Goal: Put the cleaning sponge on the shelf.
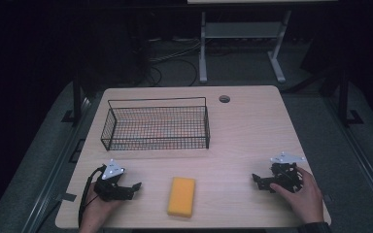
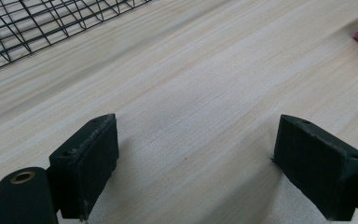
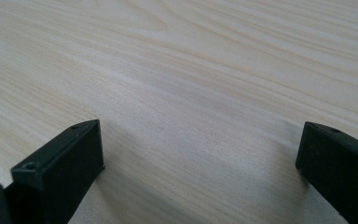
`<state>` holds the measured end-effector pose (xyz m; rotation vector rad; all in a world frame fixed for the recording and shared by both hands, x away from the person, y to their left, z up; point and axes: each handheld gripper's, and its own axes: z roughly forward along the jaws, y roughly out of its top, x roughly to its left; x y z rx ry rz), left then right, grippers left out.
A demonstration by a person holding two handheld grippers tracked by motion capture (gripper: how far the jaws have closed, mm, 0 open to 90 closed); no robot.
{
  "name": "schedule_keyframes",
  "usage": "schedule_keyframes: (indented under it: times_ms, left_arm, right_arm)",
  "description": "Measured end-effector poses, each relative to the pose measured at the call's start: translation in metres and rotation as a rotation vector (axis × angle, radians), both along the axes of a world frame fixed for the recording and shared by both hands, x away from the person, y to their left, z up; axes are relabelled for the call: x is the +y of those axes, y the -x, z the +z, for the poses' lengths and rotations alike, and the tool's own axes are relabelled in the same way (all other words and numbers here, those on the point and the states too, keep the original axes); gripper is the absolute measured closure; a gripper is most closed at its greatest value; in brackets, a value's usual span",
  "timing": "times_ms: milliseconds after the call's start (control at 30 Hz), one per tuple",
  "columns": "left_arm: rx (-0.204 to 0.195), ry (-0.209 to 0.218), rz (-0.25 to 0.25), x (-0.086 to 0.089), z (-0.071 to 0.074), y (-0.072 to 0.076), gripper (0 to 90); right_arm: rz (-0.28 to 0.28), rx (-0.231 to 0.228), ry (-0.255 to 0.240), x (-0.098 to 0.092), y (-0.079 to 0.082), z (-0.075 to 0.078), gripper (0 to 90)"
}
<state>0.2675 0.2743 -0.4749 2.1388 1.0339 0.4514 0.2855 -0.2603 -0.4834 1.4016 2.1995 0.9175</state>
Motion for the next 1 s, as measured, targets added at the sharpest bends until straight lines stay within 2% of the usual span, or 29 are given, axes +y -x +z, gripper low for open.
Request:
schedule_keyframes:
  times_ms: [200,267,400,733,767,800,1000]
  left_arm:
    - [0.002,0.000,0.000,0.000,0.000,0.000,14.0]
    - [0.016,-0.013,-0.001,-0.001,0.003,-0.001,15.1]
    - [0.011,-0.011,-0.001,-0.002,0.006,-0.001,16.9]
    - [0.057,0.029,-0.054,-0.007,0.018,0.000,48.6]
    - [0.063,0.035,-0.061,-0.009,0.020,0.001,48.6]
    - [0.074,0.036,-0.076,-0.012,0.021,0.002,56.7]
    - [0.106,0.060,-0.109,-0.019,0.028,0.003,76.5]
  right_arm:
    - [-0.001,0.000,0.000,0.000,0.000,0.000,0.0]
    - [0.000,0.000,0.000,0.000,0.000,0.000,0.0]
    - [0.002,-0.001,0.004,0.000,0.000,0.000,0.0]
    - [0.002,-0.001,0.004,0.000,0.000,0.000,0.0]
    - [0.002,-0.001,0.004,0.000,0.000,0.000,0.0]
    - [0.002,-0.001,0.004,0.000,0.000,0.000,0.0]
    - [0.002,-0.001,0.004,0.000,0.000,0.000,0.0]
